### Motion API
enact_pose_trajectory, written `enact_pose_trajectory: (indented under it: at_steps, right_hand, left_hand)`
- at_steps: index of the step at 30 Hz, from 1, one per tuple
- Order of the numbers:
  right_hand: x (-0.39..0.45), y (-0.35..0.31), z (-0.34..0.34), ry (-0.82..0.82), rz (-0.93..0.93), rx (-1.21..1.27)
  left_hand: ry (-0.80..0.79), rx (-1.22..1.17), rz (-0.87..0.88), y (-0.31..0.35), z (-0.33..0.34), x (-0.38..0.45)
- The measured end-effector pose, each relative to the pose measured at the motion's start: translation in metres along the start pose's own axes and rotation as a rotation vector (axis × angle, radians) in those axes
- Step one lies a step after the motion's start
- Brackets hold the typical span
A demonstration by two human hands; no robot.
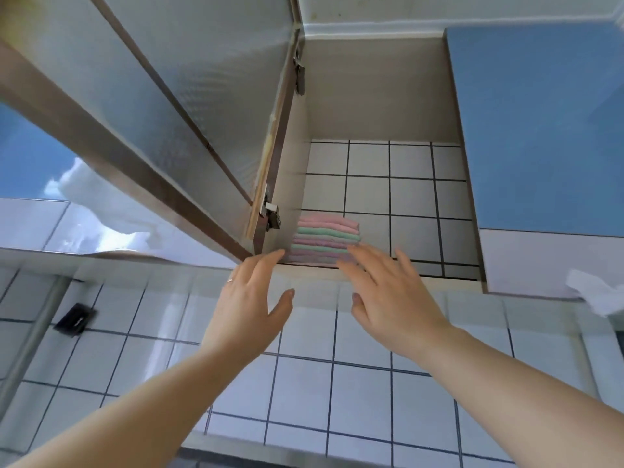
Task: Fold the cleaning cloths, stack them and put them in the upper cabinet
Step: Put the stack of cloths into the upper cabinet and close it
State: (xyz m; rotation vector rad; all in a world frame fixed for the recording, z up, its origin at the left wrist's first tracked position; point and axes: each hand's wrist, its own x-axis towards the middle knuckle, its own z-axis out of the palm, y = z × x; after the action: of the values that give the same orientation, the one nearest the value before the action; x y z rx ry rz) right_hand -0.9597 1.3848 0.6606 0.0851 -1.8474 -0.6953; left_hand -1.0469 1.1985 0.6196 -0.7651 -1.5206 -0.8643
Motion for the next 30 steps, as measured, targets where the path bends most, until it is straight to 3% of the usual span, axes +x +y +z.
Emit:
enact_pose_trajectory:
  at_steps: [6, 8, 11, 13, 21, 30]
  right_hand:
    - [-0.005, -0.031, -0.035, 0.063, -0.068, -0.005]
    - [-0.008, -0.041, -0.047, 0.089, -0.088, -0.025]
    - [-0.011, -0.056, -0.065, 0.085, -0.084, -0.043]
    - [-0.014, -0.070, -0.076, 0.091, -0.073, -0.056]
    - [-0.019, -0.129, -0.113, 0.080, -0.132, -0.083]
    - [-0.033, -0.141, -0.151, 0.022, -0.148, -0.150]
  left_hand:
    - [-0.026, -0.032, -0.077, -0.005, -0.045, -0.034]
    - [-0.009, -0.120, -0.199, -0.007, -0.058, -0.040]
    - [0.003, -0.395, -0.525, -0.010, -0.084, -0.050]
    - [0.030, -0.496, -0.588, -0.014, -0.105, -0.053]
    - [-0.024, -0.494, -0.259, -0.012, -0.163, -0.035]
    - [-0.059, -0.494, -0.185, 0.003, -0.162, -0.023]
